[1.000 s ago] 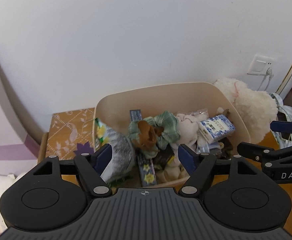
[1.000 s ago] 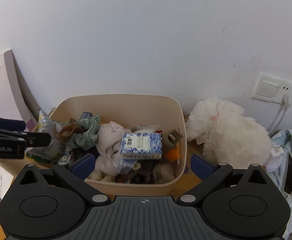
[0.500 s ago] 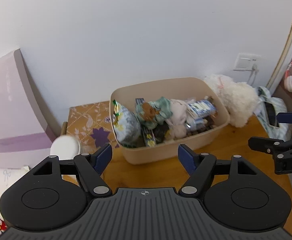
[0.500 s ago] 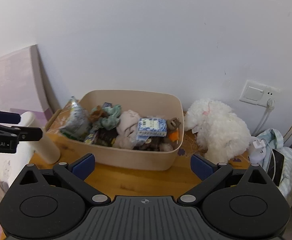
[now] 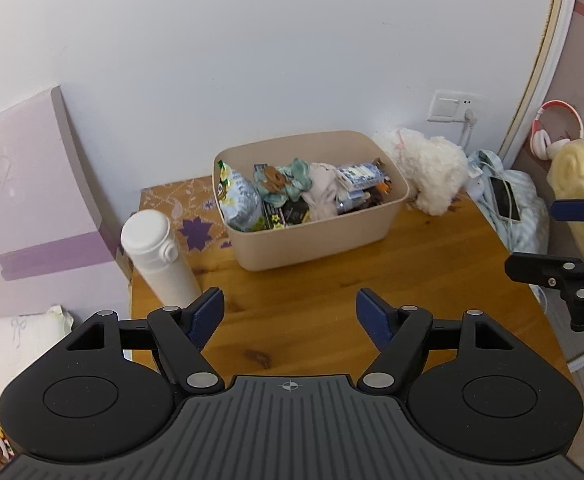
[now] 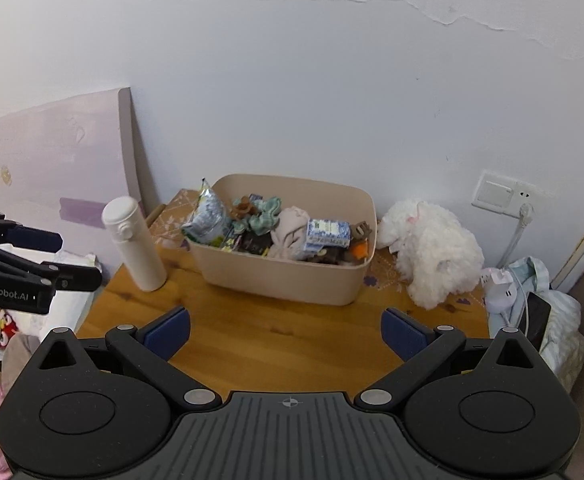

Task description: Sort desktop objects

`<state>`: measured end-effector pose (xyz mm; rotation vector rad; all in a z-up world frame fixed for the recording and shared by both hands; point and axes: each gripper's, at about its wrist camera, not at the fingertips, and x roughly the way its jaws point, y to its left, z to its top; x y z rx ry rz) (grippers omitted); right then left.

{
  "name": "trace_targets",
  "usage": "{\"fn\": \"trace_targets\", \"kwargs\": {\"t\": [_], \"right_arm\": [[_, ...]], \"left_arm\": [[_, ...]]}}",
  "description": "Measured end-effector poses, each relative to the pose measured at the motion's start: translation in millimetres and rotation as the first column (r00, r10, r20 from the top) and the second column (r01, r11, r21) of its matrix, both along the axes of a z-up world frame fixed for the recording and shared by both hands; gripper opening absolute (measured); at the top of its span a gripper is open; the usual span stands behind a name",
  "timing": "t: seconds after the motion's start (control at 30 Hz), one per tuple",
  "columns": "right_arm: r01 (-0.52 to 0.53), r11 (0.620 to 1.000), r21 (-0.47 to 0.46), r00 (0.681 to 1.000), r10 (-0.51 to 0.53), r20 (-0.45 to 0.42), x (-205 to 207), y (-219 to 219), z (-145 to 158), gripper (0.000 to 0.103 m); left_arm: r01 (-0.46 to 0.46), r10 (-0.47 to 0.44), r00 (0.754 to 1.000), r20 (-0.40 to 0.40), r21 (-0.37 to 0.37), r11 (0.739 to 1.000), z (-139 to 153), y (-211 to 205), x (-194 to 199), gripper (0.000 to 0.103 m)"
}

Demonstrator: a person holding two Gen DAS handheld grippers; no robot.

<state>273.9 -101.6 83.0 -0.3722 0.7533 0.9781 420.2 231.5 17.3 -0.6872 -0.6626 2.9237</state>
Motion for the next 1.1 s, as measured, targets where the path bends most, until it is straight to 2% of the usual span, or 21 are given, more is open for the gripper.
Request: {"fn": "trace_targets", "kwargs": {"t": [0.27,0.5,0.67,0.9,1.1], "right_arm": [[-0.001,1.000,-0.004,1.000,0.001,-0.031,-24.3,-32.1,8.9,0.103],[-0.006,1.000,-0.008,0.999,0.006,-0.032,-45.2,-47.5,14.2,0.103],[0.001,1.000,-0.010,1.000,-0.001,-0.029,-58.5,-54.6,17.1,0.103],[0.034,0.999,-0.011,0.997,-0.035,-0.074,-63.1,-67.4,14.7,0.103],[0.064,0.998,-0.022,0.995,-0.066,-0.080,-59.0,-72.8,12.2,0.103]], "left_arm": [[0.030,-0.030,1.000,-0.002,0.012,0.999,1.4,8.2,40.0,0.074],[0.087,-0.088,0.996,0.018,0.069,0.994,1.8,15.8,61.5,0.074],[0.095,-0.096,0.995,0.019,0.047,0.994,3.7,22.4,74.5,0.074],[0.122,-0.123,0.992,0.038,0.042,0.992,4.7,28.5,82.5,0.074],[0.137,-0.140,0.989,0.055,0.058,0.989,2.0,30.8,78.2,0.074]]}}
